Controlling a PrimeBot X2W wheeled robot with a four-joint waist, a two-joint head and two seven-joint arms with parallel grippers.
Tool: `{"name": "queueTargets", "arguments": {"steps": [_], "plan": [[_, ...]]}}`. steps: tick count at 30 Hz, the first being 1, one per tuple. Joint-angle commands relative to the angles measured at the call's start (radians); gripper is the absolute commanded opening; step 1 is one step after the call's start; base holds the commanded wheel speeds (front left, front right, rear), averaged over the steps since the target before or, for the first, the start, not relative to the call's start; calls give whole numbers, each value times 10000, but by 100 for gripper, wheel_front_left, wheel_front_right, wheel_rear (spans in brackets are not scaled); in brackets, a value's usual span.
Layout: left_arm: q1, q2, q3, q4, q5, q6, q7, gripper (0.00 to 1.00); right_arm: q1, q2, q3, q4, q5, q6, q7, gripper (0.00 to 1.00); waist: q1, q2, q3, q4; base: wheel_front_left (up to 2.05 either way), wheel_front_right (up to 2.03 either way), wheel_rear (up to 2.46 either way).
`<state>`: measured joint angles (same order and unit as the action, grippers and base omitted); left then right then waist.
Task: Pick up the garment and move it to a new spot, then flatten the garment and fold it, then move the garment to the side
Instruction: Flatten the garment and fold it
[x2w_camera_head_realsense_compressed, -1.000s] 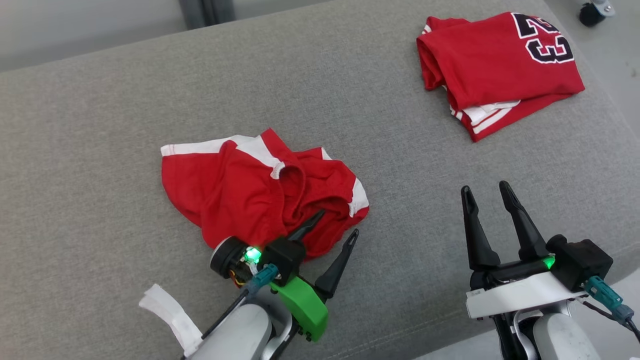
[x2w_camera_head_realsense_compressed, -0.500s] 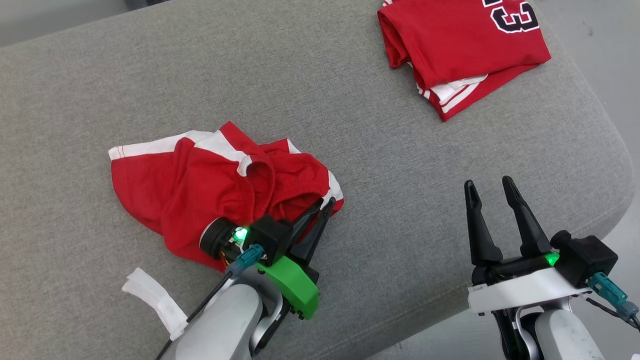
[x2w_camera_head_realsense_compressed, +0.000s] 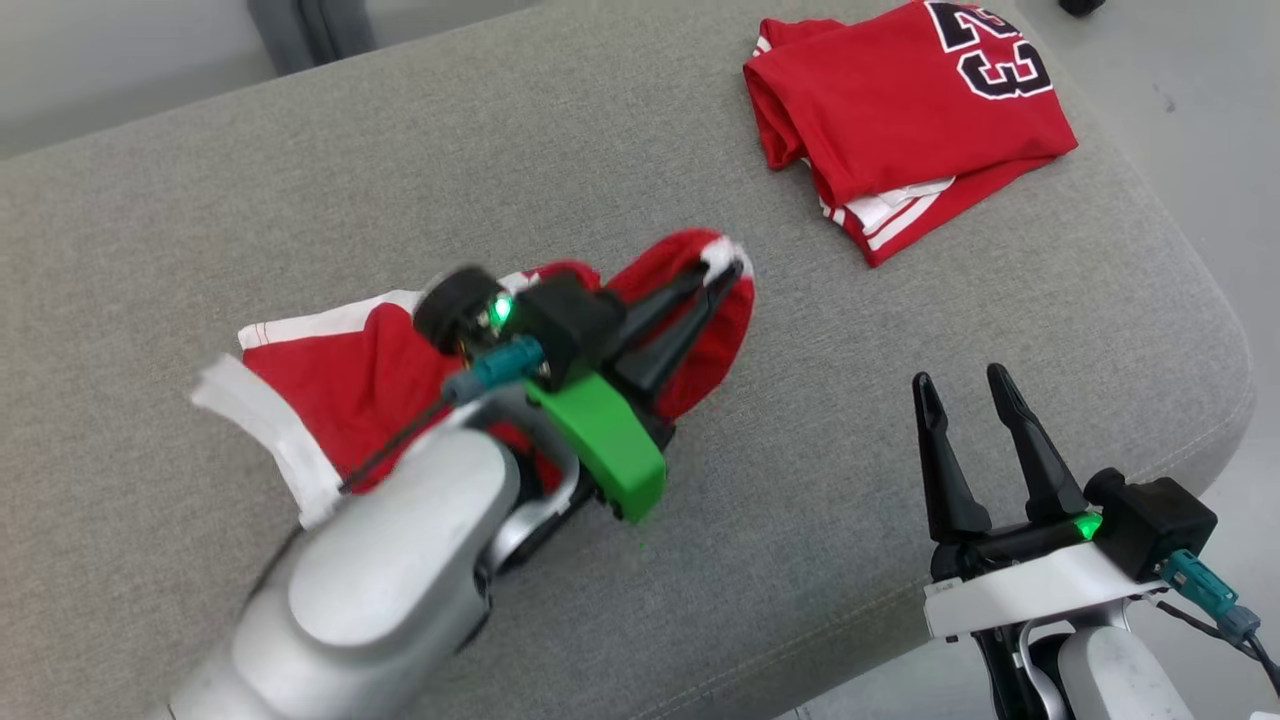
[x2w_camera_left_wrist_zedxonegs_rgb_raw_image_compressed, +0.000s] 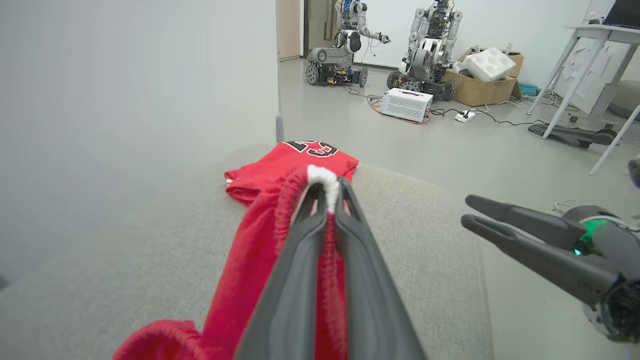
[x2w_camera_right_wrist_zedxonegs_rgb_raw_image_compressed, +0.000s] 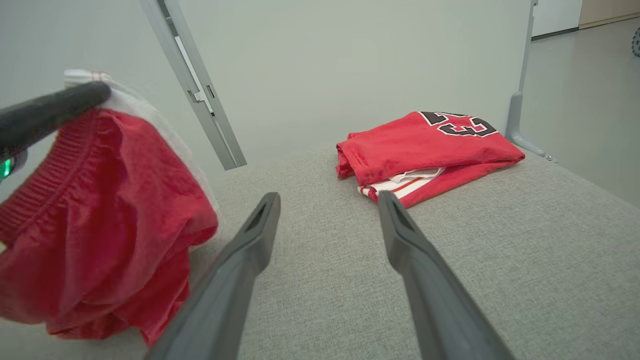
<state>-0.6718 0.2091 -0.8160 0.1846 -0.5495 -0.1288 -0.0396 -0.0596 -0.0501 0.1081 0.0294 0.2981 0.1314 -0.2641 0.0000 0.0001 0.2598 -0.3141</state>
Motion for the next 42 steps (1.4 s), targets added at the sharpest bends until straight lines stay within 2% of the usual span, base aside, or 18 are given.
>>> {"name": "queueTargets", "arguments": {"steps": [1,6,11,16,21,23,30,36,42], "plan": [[-633,211,-56,-320,-278,-24,260,0,147,-7,29,29,66,-16,0,100,0,-1,-275,-85,0,0,0],[-2387,817,-44,-1399,-1515,-25,1091,0,339,-5,29,82,-21,-15,0,100,0,-1,-724,-137,0,0,0],[-2654,1330,198,-1995,-2638,-26,1467,0,464,-3,-160,35,-184,-15,0,100,0,-1,-1024,110,0,0,0],[-806,2136,54,-2532,-3636,101,1721,0,537,-5,-299,-74,-381,-16,0,100,0,-1,-1014,650,0,0,0],[1885,2985,-329,-2630,-4106,382,1060,0,559,-8,-555,-150,-632,-16,0,100,0,-1,-755,1324,0,0,0],[2706,3144,-480,-2453,-4074,430,663,0,520,-6,-651,-131,-756,-16,0,100,0,-1,-662,1577,0,0,0],[4157,3028,-787,-1397,-3871,473,-566,0,379,-10,-773,-97,-1010,-16,0,100,0,-1,-559,2281,0,0,0],[4537,2794,-563,-563,-3677,625,-1602,0,473,-135,-632,372,-928,-16,0,100,0,-1,-638,2550,0,0,0],[4468,2616,-188,-233,-3751,540,-1990,0,789,-613,-499,1089,-498,-16,0,100,0,-1,-677,2786,0,0,0]]}}
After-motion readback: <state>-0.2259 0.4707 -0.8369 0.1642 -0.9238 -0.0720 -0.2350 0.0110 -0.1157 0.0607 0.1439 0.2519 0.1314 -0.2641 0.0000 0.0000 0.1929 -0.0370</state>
